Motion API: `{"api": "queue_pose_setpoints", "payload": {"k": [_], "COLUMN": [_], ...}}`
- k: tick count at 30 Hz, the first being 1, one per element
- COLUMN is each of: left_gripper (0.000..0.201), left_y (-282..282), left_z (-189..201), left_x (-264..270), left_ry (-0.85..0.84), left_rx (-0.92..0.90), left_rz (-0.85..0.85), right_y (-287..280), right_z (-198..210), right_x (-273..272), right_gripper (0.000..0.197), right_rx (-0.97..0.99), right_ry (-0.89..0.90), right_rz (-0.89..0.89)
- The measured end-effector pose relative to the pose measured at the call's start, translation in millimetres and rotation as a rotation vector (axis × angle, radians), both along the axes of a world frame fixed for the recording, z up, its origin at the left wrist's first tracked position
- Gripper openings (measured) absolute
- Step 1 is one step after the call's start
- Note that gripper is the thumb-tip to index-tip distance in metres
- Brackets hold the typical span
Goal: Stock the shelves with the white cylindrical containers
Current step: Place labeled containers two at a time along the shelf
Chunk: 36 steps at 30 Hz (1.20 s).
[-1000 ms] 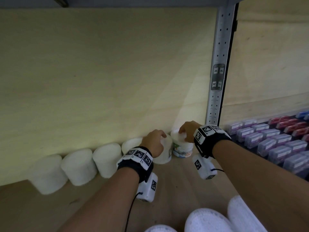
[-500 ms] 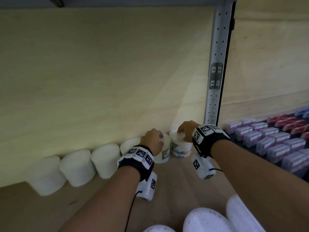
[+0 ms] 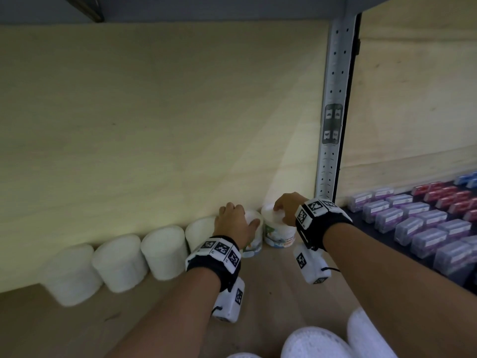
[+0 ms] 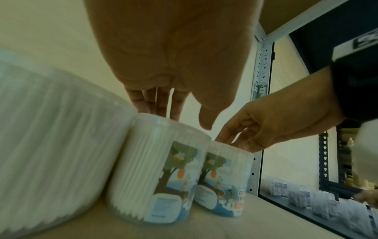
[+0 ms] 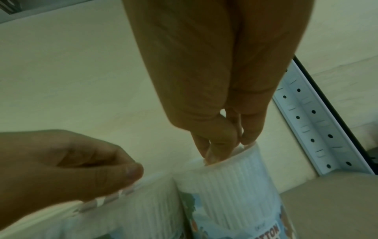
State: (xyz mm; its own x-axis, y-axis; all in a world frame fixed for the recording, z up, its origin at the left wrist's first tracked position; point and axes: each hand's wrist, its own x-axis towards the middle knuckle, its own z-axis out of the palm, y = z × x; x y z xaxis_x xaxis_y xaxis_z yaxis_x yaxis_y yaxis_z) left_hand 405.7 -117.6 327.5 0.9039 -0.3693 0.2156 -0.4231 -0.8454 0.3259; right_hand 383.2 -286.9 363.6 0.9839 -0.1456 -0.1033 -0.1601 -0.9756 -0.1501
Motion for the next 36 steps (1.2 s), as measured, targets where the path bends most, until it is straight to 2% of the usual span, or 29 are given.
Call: {"api": "queue_pose_setpoints", "payload": {"k": [4, 8, 12, 16, 19, 29, 36], "left_gripper": [0.045, 0.037, 0.048, 0.037, 0.046, 0.049, 0.048], "left_y": [-1, 5, 12, 8, 5, 5, 8], "left_z": [-1, 17, 27, 19, 11, 13, 19], "left_x": [1, 3, 2, -2, 0, 7, 7], "left_ry": [0.031, 0.156, 0.188, 0.144, 0.128, 0.164, 0.164], "left_rx": [0.029, 0.009, 0.059, 0.009, 0.05, 0.028, 0.082], "left_rz": [-0.008, -0.13, -0.219, -0.14, -0.07, -0.098, -0.131], "right_y": [0, 0, 0, -1, 0, -2, -2], "right_z": [-3, -4, -3, -2, -2, -8, -5], "right_x": [0, 1, 1, 0, -1, 5, 18], "right_gripper": [0.051, 0.051, 0.05, 0.052, 0.052, 0.051, 0.039], "right_rx": [-0.01, -0.011, -0.001, -0.002, -0.02, -0.033, -0.173], "right_ry": [-0.013, -0.017, -0.012, -0.007, -0.017, -0.032, 0.131], "right_rz": [-0.002, -0.008, -0.019, -0.018, -0.005, -0.002, -0.006]}}
